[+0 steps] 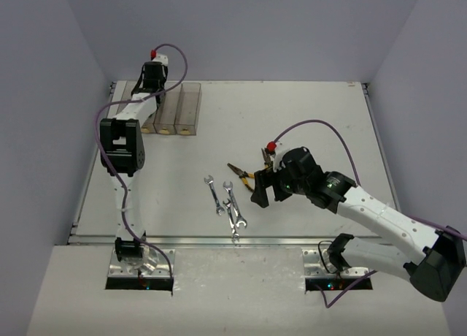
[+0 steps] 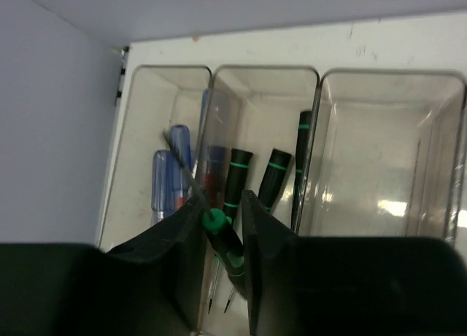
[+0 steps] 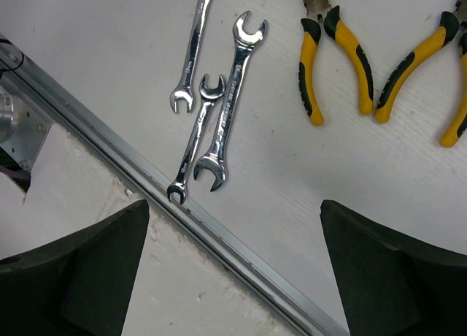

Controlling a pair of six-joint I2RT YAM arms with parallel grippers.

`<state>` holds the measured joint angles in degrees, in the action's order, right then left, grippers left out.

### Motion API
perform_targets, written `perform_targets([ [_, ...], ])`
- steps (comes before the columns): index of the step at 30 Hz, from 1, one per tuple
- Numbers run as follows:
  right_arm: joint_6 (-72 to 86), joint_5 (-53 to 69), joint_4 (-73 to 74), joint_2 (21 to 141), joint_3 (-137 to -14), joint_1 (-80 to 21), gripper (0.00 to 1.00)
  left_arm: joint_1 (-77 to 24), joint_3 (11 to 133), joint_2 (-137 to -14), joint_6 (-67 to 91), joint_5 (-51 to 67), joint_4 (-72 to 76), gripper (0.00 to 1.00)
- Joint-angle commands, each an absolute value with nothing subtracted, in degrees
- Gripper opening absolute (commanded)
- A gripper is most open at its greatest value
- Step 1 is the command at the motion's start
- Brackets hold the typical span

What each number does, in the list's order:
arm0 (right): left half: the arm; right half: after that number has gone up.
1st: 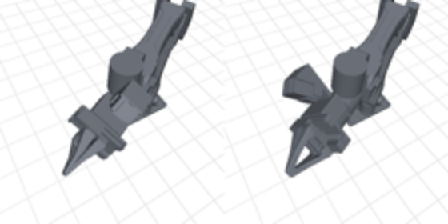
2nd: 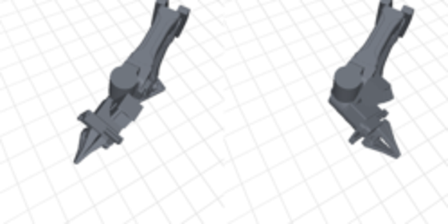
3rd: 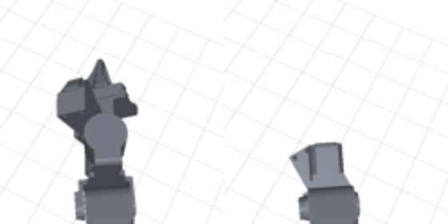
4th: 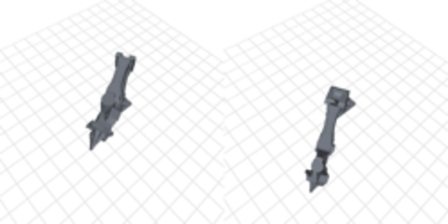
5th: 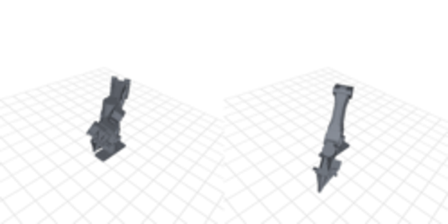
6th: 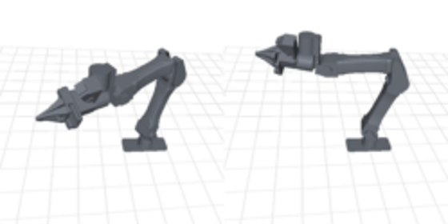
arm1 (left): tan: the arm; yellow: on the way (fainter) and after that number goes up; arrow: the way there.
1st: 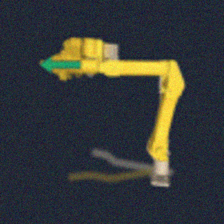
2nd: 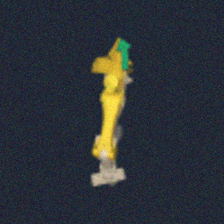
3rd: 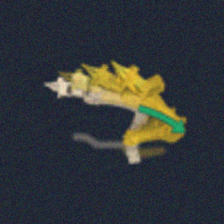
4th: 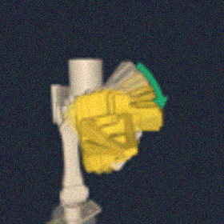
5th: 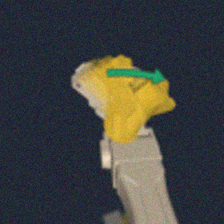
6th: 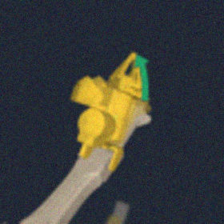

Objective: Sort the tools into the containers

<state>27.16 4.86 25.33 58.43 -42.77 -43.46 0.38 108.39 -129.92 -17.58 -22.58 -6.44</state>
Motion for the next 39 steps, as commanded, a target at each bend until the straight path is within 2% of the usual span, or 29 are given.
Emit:
perform_targets([
  [1, 26.7, 6.5, 22.7, 60.3, -45.4, -43.2, 0.99, 1.7, 108.7, -131.0, -16.1, -22.2, -6.4, 0.38],
  [4, 26.9, 6.5, 22.8, 60.6, -46.0, -43.2, 0.99, 1.9, 112.0, -129.4, -14.5, -23.6, -8.3, 0.64],
  [7, 27.0, 6.4, 22.9, 60.9, -46.6, -43.2, 0.99, 1.9, 115.2, -126.6, -12.3, -25.7, -10.6, 0.78],
  [9, 27.0, 6.2, 22.9, 61.4, -47.2, -43.2, 0.99, 1.6, 118.1, -124.1, -10.4, -27.4, -13.9, 0.93],
  [11, 27.0, 5.9, 22.9, 62.0, -47.8, -43.2, 0.99, 1.0, 119.4, -120.1, -8.8, -28.4, -15.3, 1.00],
  [13, 27.1, 5.2, 22.5, 63.0, -48.4, -43.2, 0.99, 0.1, 119.5, -115.5, -6.3, -29.2, -17.9, 1.00],
  [16, 27.6, 3.5, 21.1, 65.1, -49.2, -43.2, 0.99, -1.9, 116.2, -105.6, 7.0, -26.8, -25.8, 1.00],
  [20, 29.2, -1.7, 22.9, 71.9, -54.0, -43.3, 0.99, -1.9, 93.5, -83.9, 30.4, -15.0, -27.1, 1.00],
  [22, 30.9, -2.9, 27.1, 76.5, -56.8, -43.2, 0.99, -2.0, 77.0, -74.2, 38.4, -9.2, -24.3, 1.00],
  [24, 31.5, -3.0, 27.3, 77.8, -57.8, -43.4, 0.99, -2.0, 64.9, -60.6, 38.4, -4.6, -19.8, 1.00],
  [27, 32.6, -3.2, 25.8, 78.4, -57.0, -43.4, 0.99, -2.0, 54.0, -51.1, 34.8, -1.6, -17.2, 1.00],
  [33, 34.3, -6.9, 26.1, 78.7, -57.4, -43.4, 0.99, -2.0, 49.3, -44.0, 23.8, -2.0, -27.0, 1.00],
  [39, 31.8, -13.9, 27.1, 79.9, -56.6, -43.4, 0.99, -2.0, 40.9, -37.2, 25.0, -0.5, -22.1, 1.00],
])
